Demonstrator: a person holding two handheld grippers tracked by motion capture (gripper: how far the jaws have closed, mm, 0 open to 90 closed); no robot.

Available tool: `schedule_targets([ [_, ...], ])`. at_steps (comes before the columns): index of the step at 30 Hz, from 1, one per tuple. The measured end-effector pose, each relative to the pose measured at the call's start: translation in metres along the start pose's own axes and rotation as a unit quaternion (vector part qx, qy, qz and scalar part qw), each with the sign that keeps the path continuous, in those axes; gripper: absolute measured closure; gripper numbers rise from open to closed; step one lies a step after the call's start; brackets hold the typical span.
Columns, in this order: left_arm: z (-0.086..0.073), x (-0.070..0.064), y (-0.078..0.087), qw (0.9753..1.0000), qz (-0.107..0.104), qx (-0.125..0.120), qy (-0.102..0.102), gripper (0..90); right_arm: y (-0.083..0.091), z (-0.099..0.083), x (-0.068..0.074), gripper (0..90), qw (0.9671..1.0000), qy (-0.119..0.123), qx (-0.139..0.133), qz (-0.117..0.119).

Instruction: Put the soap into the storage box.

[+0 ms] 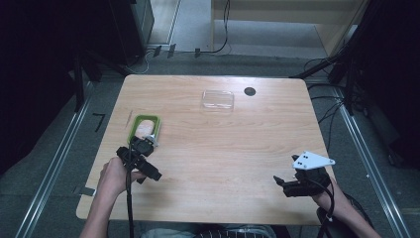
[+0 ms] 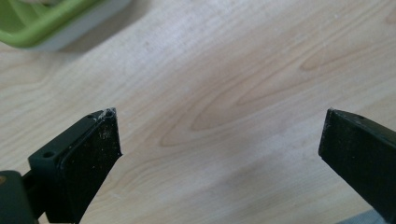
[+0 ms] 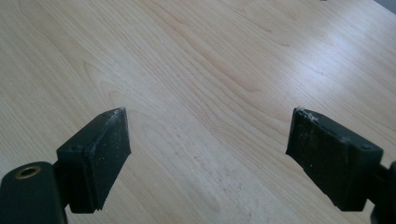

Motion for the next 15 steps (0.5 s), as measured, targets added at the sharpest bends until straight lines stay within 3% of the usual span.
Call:
schedule_targets([
  [9, -0.015, -0.011, -0.011, 0.9999, -0.001, 0.01, -0.009, 0.3, 0.001, -0.001, 0.0, 13.4, 1.0, 0.0, 0.0, 0.0],
  [12, -0.02, -0.016, -0.019, 0.9998, -0.01, 0.009, -0.012, 5.6, 0.001, -0.001, -0.001, 13.4, 1.0, 0.002, 0.0, 0.0],
  [15, -0.025, -0.018, -0.027, 0.9998, -0.004, 0.016, -0.01, 7.0, 0.001, -0.002, -0.002, 13.4, 1.0, 0.001, -0.003, -0.001],
])
Point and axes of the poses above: each handheld gripper's, and its own axes: y roughly backward along the jaws, z roughly out of its top, x roughly to its left, the point moved 5 cm from there along -y, roughly forward along the jaws, and after that the axes turned 8 degrees about z, right-handed, at the moved point
